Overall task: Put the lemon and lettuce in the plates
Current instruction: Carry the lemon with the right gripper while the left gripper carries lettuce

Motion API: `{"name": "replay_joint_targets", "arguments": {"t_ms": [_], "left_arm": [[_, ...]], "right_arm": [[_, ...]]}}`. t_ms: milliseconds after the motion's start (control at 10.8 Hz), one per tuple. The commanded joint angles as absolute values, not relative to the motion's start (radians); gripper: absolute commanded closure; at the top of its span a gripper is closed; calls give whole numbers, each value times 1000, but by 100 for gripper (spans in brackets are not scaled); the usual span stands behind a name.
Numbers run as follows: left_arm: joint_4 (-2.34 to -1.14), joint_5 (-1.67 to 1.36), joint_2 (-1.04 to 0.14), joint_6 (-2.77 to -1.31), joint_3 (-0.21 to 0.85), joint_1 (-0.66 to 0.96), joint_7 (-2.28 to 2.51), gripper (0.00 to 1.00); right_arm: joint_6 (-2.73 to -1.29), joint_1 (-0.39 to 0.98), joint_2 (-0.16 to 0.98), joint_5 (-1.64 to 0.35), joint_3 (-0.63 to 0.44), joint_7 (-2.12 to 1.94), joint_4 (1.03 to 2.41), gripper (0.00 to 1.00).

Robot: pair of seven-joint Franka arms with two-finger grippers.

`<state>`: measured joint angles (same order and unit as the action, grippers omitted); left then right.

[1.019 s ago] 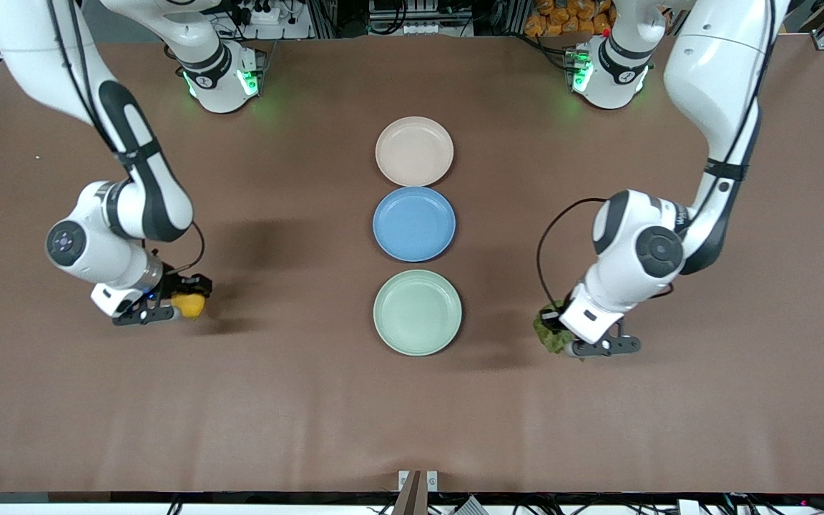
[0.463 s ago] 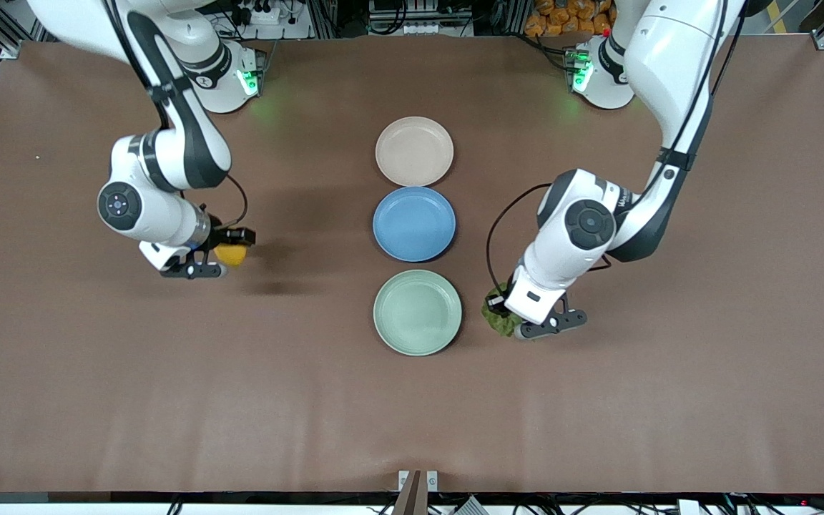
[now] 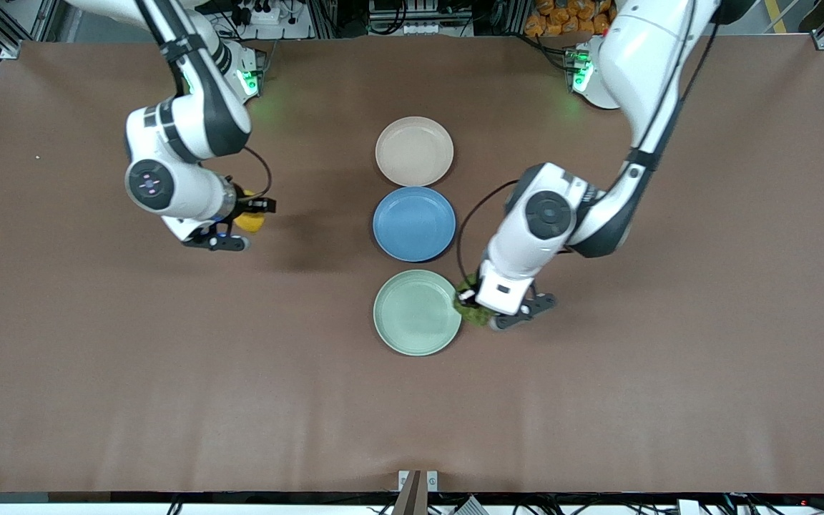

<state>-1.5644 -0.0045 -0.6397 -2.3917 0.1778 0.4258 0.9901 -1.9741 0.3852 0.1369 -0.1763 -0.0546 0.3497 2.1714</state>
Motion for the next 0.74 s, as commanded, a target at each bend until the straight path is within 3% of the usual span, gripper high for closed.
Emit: {"name": "replay_joint_targets", "arguments": {"t_ms": [0,185,463,556,648], "left_arm": [[-1435,-23,-751,-2393,164,498,1060,100],[-1425,-23,-793,-2465,166,523,1087,100],[-1425,-26,-873,-2652,167,549,1144,100],[-1425,-26,-885,-2692,167,551,1164,62],[-1425,-28,-884,-2698,166,558,1207,1]], "right_arm": [[-1956,489,117,-250,-55,530,2172,100],[-1963,509,129,-429,-57,548,2175,100],[-1980,557,138,-498,-55,580,2181,100],[-2011,592,149,-540,-55,601,2187,100],[-2066,651,167,-560,-57,647,2190,100]]}}
